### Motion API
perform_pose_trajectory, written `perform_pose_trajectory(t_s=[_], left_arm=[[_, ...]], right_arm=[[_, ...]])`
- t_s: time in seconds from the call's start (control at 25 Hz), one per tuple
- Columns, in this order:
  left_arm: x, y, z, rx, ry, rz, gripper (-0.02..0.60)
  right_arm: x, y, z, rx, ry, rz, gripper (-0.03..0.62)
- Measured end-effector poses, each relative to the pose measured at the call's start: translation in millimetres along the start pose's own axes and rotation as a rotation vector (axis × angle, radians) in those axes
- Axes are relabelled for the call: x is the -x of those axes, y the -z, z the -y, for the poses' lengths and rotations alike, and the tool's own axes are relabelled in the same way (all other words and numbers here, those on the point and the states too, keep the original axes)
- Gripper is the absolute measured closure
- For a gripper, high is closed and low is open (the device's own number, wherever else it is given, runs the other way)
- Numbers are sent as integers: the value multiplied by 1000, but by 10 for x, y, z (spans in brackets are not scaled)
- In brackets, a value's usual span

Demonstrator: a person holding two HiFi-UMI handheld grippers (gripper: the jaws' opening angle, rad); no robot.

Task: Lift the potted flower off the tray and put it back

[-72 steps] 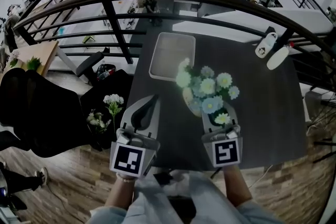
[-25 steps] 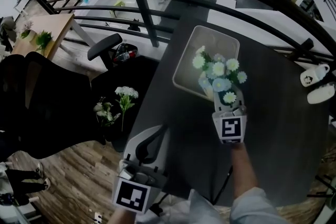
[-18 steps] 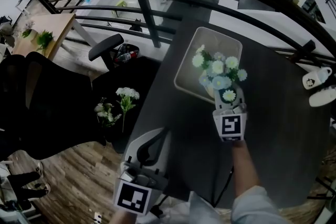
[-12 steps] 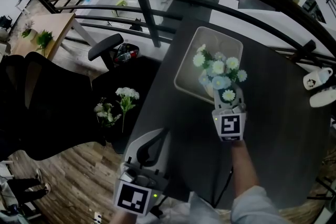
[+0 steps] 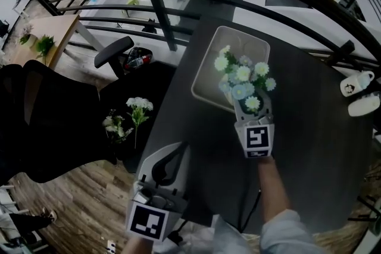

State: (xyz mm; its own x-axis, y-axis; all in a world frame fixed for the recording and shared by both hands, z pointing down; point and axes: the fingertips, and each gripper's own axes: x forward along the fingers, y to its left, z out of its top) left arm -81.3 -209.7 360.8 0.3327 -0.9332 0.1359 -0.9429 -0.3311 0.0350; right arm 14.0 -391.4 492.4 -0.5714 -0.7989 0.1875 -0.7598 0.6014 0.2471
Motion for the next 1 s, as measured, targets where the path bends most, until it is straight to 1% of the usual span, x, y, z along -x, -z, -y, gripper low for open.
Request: perform_pose_trajectory(t_s=[0.12,0.2,0.36,0.68,1.0], left_arm=[[-23,-17,29,-1,10,7,581],[-30,-45,46,3,11,17,583],[-36,-74,88,-5,26,23,581],[-22,-204,185,-15,65,44,581],[51,-322,309,-36,118,68,581]], right_arm=[[71,16,-31,-9,-1,-22,418],[118,16,-31,-22,3,-28,391],[200,38,-38,-56,5,-40,386],[530,81,-36,-103,56,-82,381],[877,-12,3,-129,117,-85,381]])
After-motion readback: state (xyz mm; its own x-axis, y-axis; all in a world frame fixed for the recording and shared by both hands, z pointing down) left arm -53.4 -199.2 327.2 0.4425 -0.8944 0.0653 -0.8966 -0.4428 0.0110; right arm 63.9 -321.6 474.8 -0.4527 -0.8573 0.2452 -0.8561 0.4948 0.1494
